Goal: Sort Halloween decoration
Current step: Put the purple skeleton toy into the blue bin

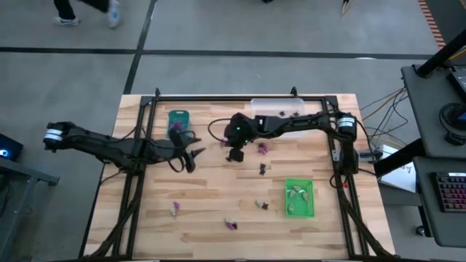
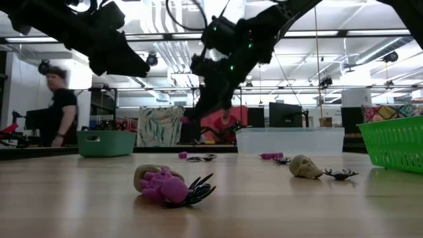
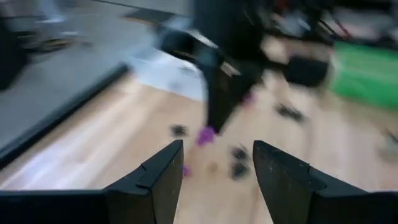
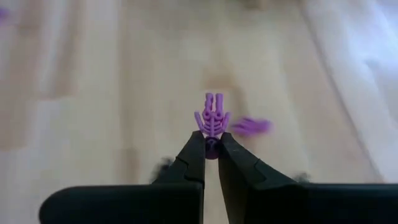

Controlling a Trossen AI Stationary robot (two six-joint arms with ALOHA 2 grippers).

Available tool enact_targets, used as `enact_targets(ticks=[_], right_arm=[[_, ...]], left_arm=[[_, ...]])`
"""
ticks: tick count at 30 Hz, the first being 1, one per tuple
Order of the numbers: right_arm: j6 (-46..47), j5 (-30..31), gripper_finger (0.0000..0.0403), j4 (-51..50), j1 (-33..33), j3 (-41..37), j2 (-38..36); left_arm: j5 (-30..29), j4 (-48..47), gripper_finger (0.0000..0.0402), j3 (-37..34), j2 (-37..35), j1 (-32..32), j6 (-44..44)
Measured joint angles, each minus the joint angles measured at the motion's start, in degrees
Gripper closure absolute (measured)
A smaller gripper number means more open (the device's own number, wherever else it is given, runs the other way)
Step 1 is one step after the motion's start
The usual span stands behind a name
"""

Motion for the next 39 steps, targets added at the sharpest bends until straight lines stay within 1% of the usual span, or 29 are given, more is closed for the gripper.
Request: enact_targets(ticks=[2,3,8,10,13,19,24,30,36,39], right_arm=[[0.03,-4.49,0.0390,0.02,0.08,0.00,-0.96],[0.25,-6.70,0.0390,0.16,0.23,0.00,-1.33],[4.81,-17.45,0.0390,1.92,0.58,0.00,-2.04],[6.52,-20.49,0.0390,1.88,0.60,0.00,-2.02],[8.77,-23.65,0.0390,2.65,0.58,0.00,-2.02],[12.76,-25.61,0.0390,5.30,0.58,0.00,-1.99],[12.83,-25.60,0.0390,4.83,0.58,0.00,-1.99],[12.64,-25.60,0.0390,4.84,0.55,0.00,-1.97],[12.68,-25.62,0.0390,4.81,0.58,0.00,-1.97],[13.70,-25.60,0.0385,4.85,0.55,0.00,-1.97]], left_arm=[[3.76,0.65,0.0224,-0.29,2.04,-0.08,3.62],[4.16,1.11,0.0224,-0.30,3.22,-0.14,5.40],[4.05,6.59,0.0224,-0.21,9.86,-0.60,15.08],[4.09,10.54,0.0224,-0.15,12.25,-1.16,18.98],[4.07,12.70,0.0224,0.65,15.31,-2.08,22.53],[3.88,14.29,0.0227,3.38,20.10,-3.83,25.27],[3.51,13.96,0.0251,5.15,21.25,-4.45,25.32],[1.50,13.29,0.0304,5.08,20.52,-4.69,24.35],[0.85,13.09,0.0385,5.08,20.49,-4.78,23.34],[0.77,13.11,0.0393,5.04,20.43,-4.78,23.31]])
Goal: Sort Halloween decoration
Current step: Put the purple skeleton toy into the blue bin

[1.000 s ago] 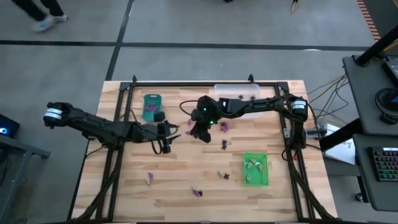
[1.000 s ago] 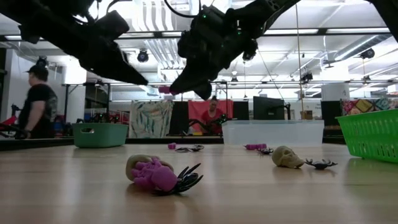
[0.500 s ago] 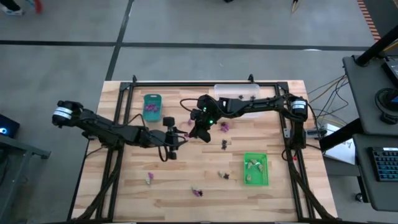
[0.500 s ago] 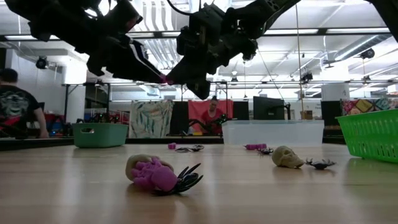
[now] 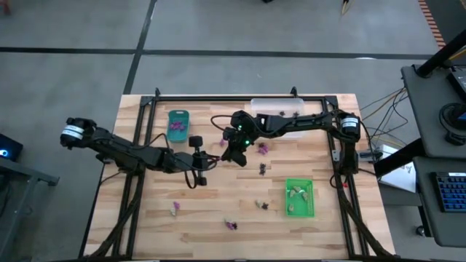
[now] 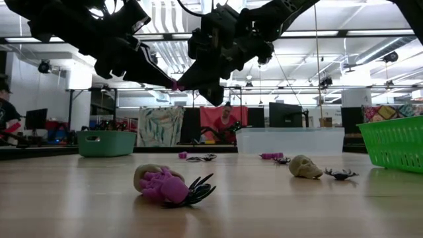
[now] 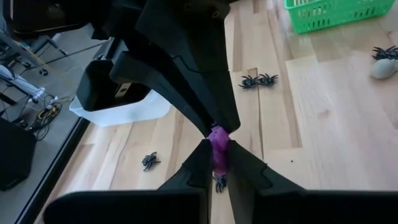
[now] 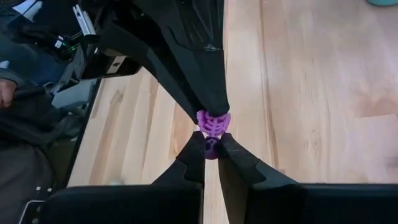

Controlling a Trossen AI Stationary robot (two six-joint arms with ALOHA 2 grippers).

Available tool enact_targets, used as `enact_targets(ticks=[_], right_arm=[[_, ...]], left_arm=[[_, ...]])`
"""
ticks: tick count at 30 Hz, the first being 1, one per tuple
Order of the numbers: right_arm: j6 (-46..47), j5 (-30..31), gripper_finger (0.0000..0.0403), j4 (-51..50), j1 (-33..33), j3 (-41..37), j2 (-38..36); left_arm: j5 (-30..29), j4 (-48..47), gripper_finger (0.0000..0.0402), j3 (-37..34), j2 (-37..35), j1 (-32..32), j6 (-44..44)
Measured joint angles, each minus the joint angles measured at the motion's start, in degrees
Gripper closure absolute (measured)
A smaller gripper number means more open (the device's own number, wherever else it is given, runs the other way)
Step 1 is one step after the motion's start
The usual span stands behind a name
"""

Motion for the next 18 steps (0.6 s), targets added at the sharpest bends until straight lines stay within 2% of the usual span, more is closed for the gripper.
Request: enact_targets(ticks=[3,8,13,18], right_arm=[[0.74,0.54,0.0359,0.26,0.00,0.00,0.00],[1.76,2.11,0.0292,0.78,-0.79,0.00,-0.17],[1.98,2.65,0.0245,0.10,-3.21,0.01,-1.95],[2.15,7.07,0.0228,-1.84,-5.42,0.02,-4.24]], left_arm=[[-0.04,0.03,0.0396,0.00,-0.07,0.00,0.02],[-0.80,-0.75,0.0399,0.00,-0.09,0.02,-0.53],[-8.87,-7.73,0.0400,-0.02,-1.14,0.52,-4.77],[-16.21,-17.40,0.0400,-0.04,-4.75,4.45,-13.39]])
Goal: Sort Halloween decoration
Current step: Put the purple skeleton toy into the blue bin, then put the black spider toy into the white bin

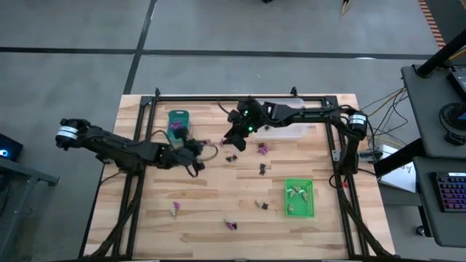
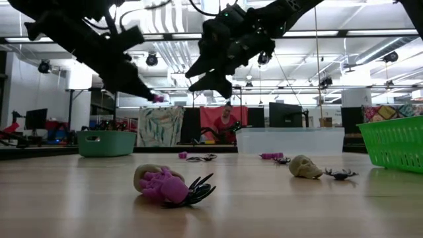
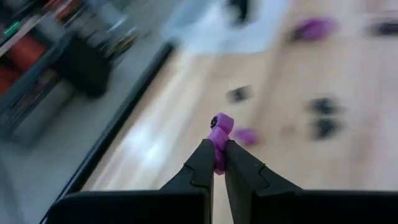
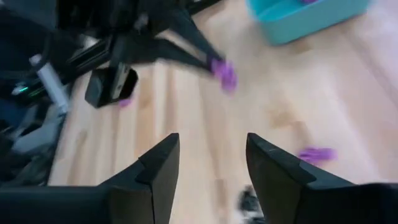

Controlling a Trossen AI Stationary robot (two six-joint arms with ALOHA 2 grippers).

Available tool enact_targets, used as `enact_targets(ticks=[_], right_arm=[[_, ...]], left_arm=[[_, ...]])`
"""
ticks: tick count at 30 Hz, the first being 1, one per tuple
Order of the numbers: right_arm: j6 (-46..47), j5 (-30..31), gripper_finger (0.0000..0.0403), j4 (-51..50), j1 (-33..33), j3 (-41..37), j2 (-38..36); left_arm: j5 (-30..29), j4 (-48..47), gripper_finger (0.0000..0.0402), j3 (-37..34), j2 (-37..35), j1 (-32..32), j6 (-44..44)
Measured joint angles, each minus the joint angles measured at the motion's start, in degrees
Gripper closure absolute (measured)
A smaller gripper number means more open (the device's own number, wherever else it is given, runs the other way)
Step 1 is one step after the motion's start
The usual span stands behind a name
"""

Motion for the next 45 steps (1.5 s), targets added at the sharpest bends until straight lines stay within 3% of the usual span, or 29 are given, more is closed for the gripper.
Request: enact_targets(ticks=[3,7,9,13,17,25,38,45], right_arm=[[-0.06,3.85,0.0229,0.09,0.18,0.00,-1.21],[-0.14,5.80,0.0231,0.04,0.82,0.00,-1.55],[-0.16,5.95,0.0231,-0.02,1.09,0.00,-1.55],[-0.22,5.97,0.0232,-0.30,1.71,-0.07,-1.46],[-0.19,6.07,0.0232,-0.57,2.26,-0.37,-1.43],[-0.17,6.11,0.0232,-2.96,2.78,-0.39,-1.42],[1.36,6.13,0.0232,-14.17,4.40,-0.42,-1.42],[1.40,6.11,0.0232,-20.71,6.57,-0.42,-1.58]], left_arm=[[-1.89,-6.66,0.0400,0.00,-3.20,5.23,-6.40],[0.29,-15.94,0.0401,0.00,-7.37,16.06,-17.59],[5.12,-18.41,0.0401,0.00,-8.45,22.51,-20.36],[20.14,-19.60,0.0401,0.00,-8.27,33.30,-20.61],[22.76,-22.30,0.0401,0.00,-6.87,39.23,-18.63],[19.48,-22.90,0.0386,0.00,-5.24,40.36,-16.38],[17.47,-22.92,0.0297,0.00,-5.31,40.34,-16.38],[17.79,-22.87,0.0279,0.00,-6.57,39.53,-16.77]])
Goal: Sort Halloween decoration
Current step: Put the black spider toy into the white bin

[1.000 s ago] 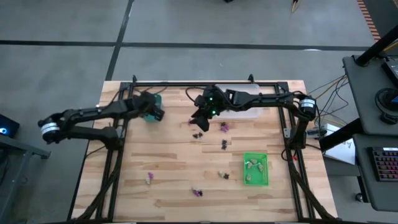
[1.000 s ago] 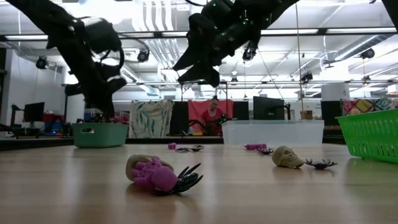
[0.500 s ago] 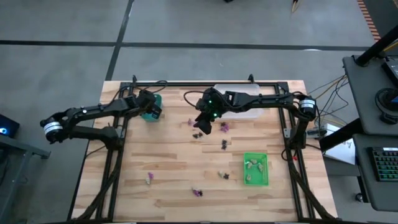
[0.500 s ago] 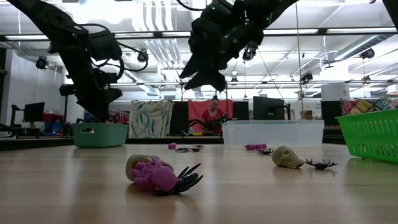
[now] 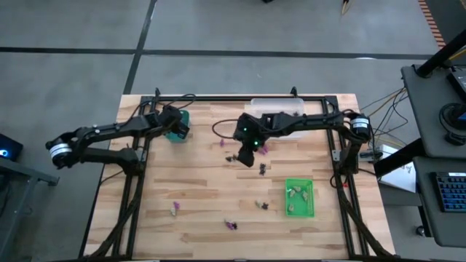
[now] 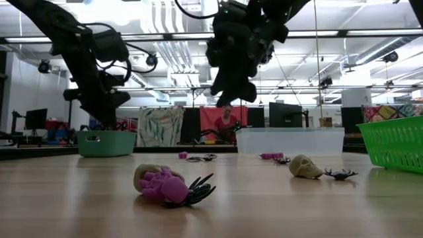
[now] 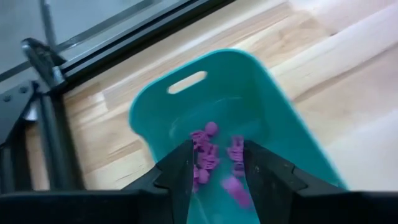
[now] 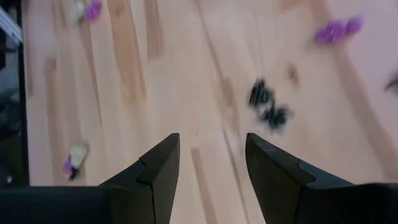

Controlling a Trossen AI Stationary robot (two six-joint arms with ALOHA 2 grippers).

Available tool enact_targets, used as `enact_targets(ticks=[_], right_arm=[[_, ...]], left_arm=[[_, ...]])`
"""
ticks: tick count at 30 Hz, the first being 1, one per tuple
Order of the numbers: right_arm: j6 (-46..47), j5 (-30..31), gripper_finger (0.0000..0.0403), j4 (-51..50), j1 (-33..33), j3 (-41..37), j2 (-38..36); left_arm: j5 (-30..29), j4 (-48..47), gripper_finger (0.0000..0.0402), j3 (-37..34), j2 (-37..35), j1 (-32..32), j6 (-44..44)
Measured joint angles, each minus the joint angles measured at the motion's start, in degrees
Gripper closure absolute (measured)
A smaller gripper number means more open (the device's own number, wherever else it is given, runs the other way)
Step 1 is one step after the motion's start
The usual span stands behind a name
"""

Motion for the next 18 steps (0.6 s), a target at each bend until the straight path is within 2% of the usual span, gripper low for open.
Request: enact_targets(ticks=[7,13,18], right_arm=[[4.34,2.53,0.0232,-7.06,3.10,0.00,-0.11],[11.80,9.18,0.0232,-12.54,6.32,0.00,-0.11],[16.89,16.45,0.0232,-19.06,8.05,0.00,-0.11]], left_arm=[[3.30,0.64,0.0278,0.00,-4.14,-3.73,-0.97],[3.32,4.03,0.0278,0.00,-9.12,-10.21,-1.41],[3.27,11.50,0.0278,0.00,-12.05,-16.79,-0.44]])
